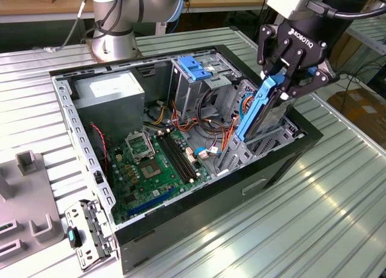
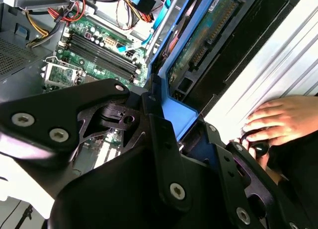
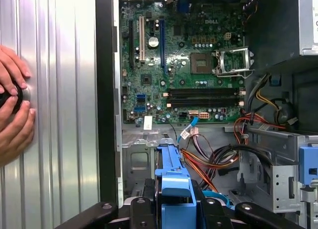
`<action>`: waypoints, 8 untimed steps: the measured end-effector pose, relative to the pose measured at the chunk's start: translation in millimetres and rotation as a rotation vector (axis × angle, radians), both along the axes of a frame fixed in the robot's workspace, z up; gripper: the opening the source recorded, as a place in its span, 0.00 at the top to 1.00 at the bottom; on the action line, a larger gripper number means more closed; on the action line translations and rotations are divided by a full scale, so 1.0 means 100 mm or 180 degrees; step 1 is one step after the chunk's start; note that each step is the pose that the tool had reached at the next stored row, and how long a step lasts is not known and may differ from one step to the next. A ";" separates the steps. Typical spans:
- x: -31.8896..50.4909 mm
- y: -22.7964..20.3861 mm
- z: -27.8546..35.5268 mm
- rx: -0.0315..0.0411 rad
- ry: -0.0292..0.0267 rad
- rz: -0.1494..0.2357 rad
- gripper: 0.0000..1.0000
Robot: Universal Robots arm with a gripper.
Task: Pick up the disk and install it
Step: 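Insert the disk into the insertion slot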
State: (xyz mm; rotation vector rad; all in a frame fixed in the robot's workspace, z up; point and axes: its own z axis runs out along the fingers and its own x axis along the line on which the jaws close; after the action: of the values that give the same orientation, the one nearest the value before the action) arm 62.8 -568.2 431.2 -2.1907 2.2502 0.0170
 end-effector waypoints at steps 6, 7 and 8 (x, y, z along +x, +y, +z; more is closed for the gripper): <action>0.000 0.000 -0.088 0.0000 0.0000 0.0000 0.63; 0.000 0.000 -0.121 0.0000 0.0000 0.0000 0.63; 0.000 0.000 -0.145 0.0000 0.0000 0.0000 0.63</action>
State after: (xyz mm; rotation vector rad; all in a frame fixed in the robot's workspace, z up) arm 62.8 -568.2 416.7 -2.1907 2.2502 0.0170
